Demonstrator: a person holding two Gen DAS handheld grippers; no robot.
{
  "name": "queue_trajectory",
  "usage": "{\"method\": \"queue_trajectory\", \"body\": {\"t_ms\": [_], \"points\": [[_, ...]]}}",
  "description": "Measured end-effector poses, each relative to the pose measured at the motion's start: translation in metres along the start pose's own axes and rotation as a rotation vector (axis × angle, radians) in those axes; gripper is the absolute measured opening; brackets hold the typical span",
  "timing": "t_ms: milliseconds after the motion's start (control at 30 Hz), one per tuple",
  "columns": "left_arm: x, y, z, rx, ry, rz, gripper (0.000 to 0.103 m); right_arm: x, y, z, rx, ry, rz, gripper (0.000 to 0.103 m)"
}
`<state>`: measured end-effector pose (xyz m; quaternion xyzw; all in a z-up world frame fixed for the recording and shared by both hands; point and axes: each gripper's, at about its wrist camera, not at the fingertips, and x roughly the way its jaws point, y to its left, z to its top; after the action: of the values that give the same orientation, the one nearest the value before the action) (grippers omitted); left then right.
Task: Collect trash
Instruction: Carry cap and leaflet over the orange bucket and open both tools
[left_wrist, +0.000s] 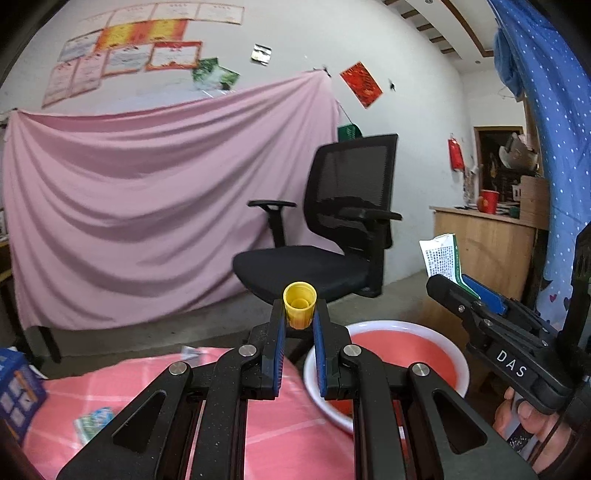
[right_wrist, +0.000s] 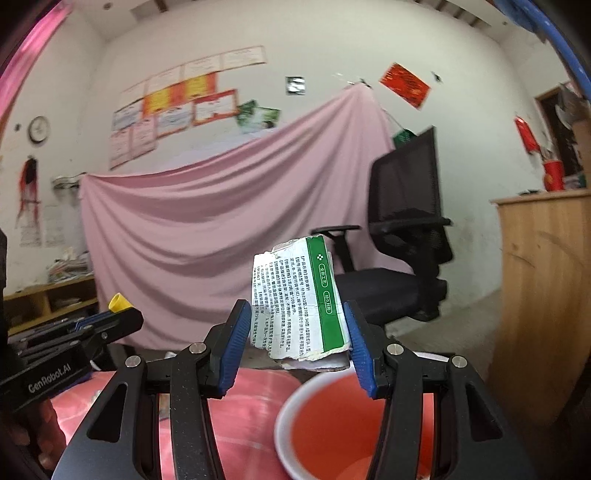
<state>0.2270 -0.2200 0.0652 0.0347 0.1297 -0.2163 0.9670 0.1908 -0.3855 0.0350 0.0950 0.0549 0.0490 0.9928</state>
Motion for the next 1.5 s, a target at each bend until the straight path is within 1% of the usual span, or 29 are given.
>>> {"method": "queue_trajectory", "body": {"t_ms": [200,333,500,633,833,933,967,1100,1233,1267,1300,1500], "points": [[0.04,-0.015,0.0,-0.006,0.079,-0.054,0.012,0.007,-0.028,-0.008,0.043,0.065,-0.071,0.049],[0.059,-0.023,-0.006,-0.015,0.157,-0.089,0.011,0.017,-0.042,-0.014,0.075,0.137,-0.107,0.049],[0.087,-0.024,-0.015,-0.055,0.258,-0.121,0.011,0.026,-0.054,-0.021,0.095,0.209,-0.123,0.049],[0.101,-0.031,-0.022,-0.058,0.318,-0.138,0.011,0.033,-0.059,-0.027,0.107,0.26,-0.127,0.049],[0.115,-0.032,-0.031,-0.076,0.379,-0.143,0.012,0.038,-0.062,-0.032,0.115,0.298,-0.129,0.049],[0.117,-0.03,-0.038,-0.09,0.4,-0.145,0.012,0.04,-0.063,-0.033,0.119,0.313,-0.134,0.05],[0.119,-0.029,-0.039,-0.093,0.408,-0.145,0.014,0.041,-0.064,-0.034,0.121,0.319,-0.137,0.05],[0.119,-0.023,-0.042,-0.107,0.42,-0.131,0.029,0.044,-0.066,-0.036,0.126,0.342,-0.147,0.05],[0.118,-0.016,-0.041,-0.135,0.421,-0.114,0.034,0.046,-0.068,-0.038,0.128,0.363,-0.159,0.05],[0.116,-0.014,-0.04,-0.143,0.42,-0.11,0.036,0.047,-0.068,-0.039,0.129,0.366,-0.161,0.051],[0.115,-0.013,-0.04,-0.151,0.418,-0.105,0.038,0.047,-0.069,-0.039,0.13,0.367,-0.162,0.054],[0.102,-0.001,-0.034,-0.176,0.397,-0.07,0.041,0.046,-0.067,-0.038,0.13,0.366,-0.163,0.059]]}}
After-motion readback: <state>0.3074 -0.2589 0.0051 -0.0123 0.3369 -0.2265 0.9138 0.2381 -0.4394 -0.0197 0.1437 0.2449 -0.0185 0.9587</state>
